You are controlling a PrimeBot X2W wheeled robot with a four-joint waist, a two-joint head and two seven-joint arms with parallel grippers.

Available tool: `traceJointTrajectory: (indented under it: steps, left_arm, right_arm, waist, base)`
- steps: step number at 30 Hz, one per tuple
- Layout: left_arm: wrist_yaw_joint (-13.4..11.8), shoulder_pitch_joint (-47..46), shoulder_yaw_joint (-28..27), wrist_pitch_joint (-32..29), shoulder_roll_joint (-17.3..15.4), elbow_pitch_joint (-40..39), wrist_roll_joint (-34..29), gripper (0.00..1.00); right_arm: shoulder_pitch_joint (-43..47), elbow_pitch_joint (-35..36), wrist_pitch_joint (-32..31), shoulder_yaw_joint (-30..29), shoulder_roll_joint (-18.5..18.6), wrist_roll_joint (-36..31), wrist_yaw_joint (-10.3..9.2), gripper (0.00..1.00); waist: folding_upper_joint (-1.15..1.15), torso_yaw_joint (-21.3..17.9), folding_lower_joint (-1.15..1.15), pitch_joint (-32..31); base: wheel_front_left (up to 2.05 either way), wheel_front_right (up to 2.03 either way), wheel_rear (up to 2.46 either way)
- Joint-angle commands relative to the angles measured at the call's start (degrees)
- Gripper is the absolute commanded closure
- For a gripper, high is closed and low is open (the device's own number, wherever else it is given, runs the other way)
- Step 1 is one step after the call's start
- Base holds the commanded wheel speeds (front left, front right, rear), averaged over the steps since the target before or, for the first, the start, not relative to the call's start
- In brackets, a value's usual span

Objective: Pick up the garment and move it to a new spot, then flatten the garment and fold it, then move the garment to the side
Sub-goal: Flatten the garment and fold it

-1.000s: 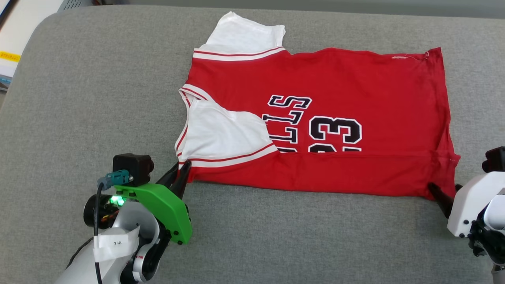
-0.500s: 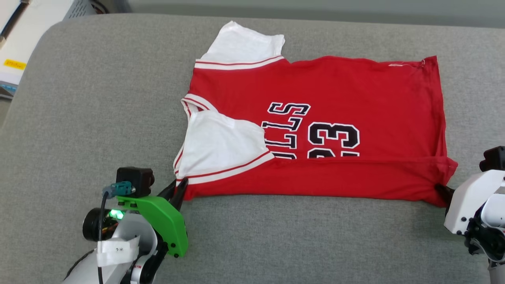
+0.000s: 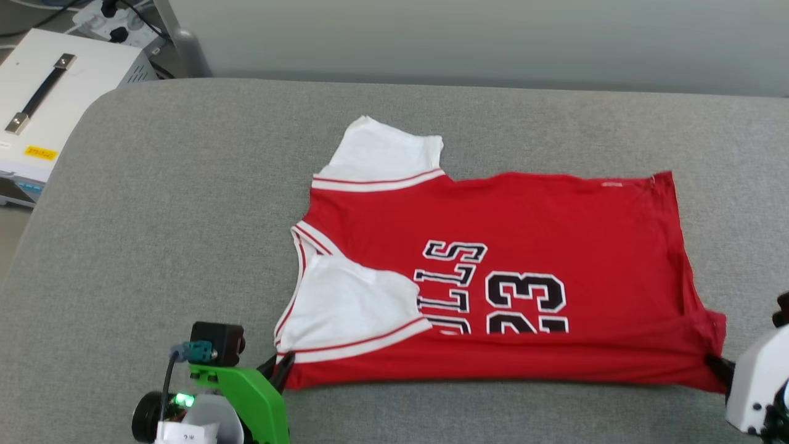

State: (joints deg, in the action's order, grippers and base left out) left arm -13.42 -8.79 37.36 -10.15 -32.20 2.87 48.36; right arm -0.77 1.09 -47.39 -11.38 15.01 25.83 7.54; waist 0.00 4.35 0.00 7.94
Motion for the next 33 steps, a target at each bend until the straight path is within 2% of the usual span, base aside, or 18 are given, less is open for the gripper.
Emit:
traceJointTrajectory:
  steps: [1,7,15,16,17,18,19,25,33]
  left_arm:
    - [-0.7,1.4,-0.1,-0.3,-1.1,0.1,0.2,1.00]
    - [-0.7,3.1,1.3,-1.6,-1.3,0.5,0.5,1.00]
    - [0.7,2.2,2.6,-1.3,0.3,3.6,0.5,1.00]
    - [0.8,2.0,2.7,-1.2,0.5,4.1,0.3,0.96]
    - [0.8,1.7,2.8,-1.0,0.6,4.5,0.0,0.45]
    - [0.8,1.4,3.0,-0.8,0.7,5.0,-0.3,0.00]
    - [0.9,1.2,3.0,-0.5,0.9,5.3,-0.4,0.00]
    - [1.2,-0.3,2.2,3.2,1.9,6.1,-1.6,0.00]
    - [1.7,-2.5,-0.7,15.0,3.4,5.0,-4.8,0.00]
  right_arm:
    - [2.2,1.3,-1.2,-1.3,0.6,0.1,-0.05,1.00]
    - [7.1,4.6,-4.9,-2.9,-0.8,-0.2,-0.05,1.00]
    - [6.8,2.7,-3.3,-1.6,-2.3,-0.9,-0.05,1.00]
    - [6.6,2.3,-3.0,-1.4,-2.3,-1.0,-0.05,1.00]
    - [6.3,2.1,-2.5,-1.2,-2.3,-1.2,-0.05,0.75]
    - [5.9,1.8,-1.7,-1.2,-2.3,-1.4,-0.05,0.03]
    - [5.6,1.7,-1.0,-1.0,-2.3,-1.4,-0.05,0.00]
    - [4.2,1.7,3.5,0.0,-1.2,-1.0,-0.05,0.00]
    - [3.2,6.1,17.6,1.9,1.1,0.4,-0.05,0.00]
  waist:
    - [0.00,-0.1,0.00,-1.0]
    - [0.00,-0.3,0.00,-1.2]
    - [0.00,-0.6,0.00,-0.6]
    - [0.00,-0.6,0.00,-0.5]
    - [0.00,-0.6,0.00,-0.5]
    - [0.00,-0.6,0.00,-0.4]
    - [0.00,-0.6,0.00,-0.4]
    - [0.00,-0.5,0.00,-1.6]
    - [0.00,-0.1,0.00,-4.6]
  base:
    - [0.00,0.00,0.00]
    - [0.00,0.00,0.00]
    - [0.00,0.00,0.00]
    - [0.00,0.00,0.00]
    - [0.00,0.00,0.00]
    - [0.00,0.00,0.00]
    - [0.00,0.00,0.00]
    - [0.00,0.00,0.00]
    - [0.00,0.00,0.00]
